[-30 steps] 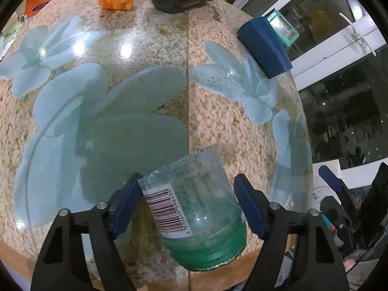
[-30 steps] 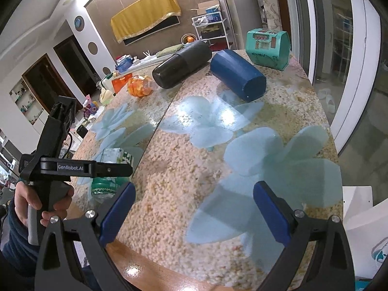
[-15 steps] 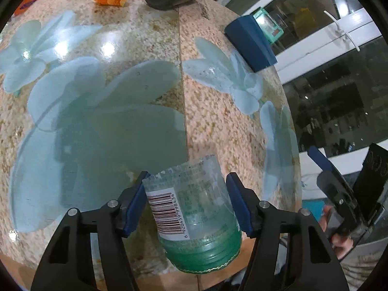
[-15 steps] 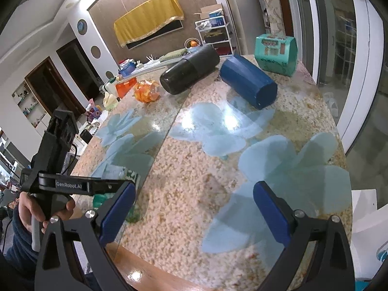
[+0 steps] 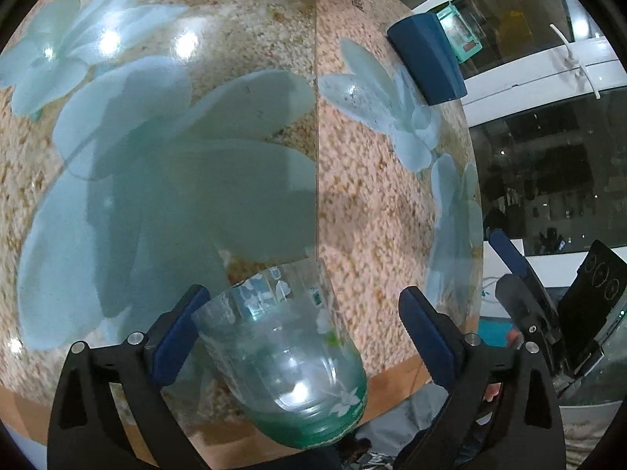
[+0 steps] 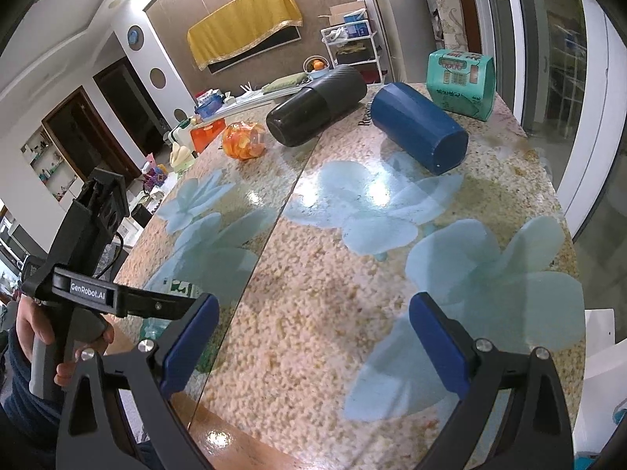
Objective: Flip cup upright
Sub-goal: 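Rotate the held clear cup with the left tool so its rim faces up, then carry the upright clear cup with the left tool over the table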
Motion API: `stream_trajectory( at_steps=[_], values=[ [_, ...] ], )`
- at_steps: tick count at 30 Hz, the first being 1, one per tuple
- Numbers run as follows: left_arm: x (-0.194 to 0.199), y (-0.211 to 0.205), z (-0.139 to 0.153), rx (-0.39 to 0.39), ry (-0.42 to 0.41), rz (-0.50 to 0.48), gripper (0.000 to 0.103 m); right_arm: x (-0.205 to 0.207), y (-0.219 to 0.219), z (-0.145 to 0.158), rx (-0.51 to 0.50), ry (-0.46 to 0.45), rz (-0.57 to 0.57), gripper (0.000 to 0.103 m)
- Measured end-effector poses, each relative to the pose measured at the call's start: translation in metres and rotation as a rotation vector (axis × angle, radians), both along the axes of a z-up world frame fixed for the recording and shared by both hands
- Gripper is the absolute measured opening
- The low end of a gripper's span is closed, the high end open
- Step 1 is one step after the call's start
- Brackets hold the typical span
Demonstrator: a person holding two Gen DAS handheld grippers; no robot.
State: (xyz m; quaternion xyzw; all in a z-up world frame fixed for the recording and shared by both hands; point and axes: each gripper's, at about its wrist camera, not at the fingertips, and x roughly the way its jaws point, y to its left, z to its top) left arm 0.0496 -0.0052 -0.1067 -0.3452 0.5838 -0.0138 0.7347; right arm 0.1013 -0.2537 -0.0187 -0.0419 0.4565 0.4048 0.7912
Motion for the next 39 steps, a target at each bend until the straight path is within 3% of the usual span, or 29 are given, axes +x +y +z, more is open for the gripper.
stream_trajectory(
  at_steps=[1,3,7,15,24,32,39],
  values=[
    [-0.001,-0.001,0.000,-0.006,0.008,-0.006,0.091,0.000,0.000,0.000,0.003,-0.001,-0.001,0.098],
    [-0.002,-0.003,0.001,0.026,0.027,-0.032,0.067,-0.001,0.000,0.000,0.007,-0.003,-0.006,0.098],
    [-0.002,-0.004,0.002,0.046,0.022,-0.059,0.065,0.001,-0.002,-0.002,0.014,0.006,-0.015,0.098],
    [0.003,-0.008,0.006,0.070,-0.070,-0.082,0.061,0.003,-0.008,-0.001,0.029,0.008,-0.026,0.098],
    [0.009,0.006,0.024,0.119,-0.238,-0.045,0.060,0.004,-0.012,0.003,0.049,-0.013,-0.050,0.098],
    [0.007,-0.003,0.066,0.333,-0.546,-0.068,0.060,0.011,-0.011,0.000,0.076,-0.029,-0.070,0.098],
    [0.000,-0.022,0.074,0.578,-0.740,-0.065,0.060,0.015,-0.004,0.004,0.112,-0.068,-0.080,0.098]
  ],
)
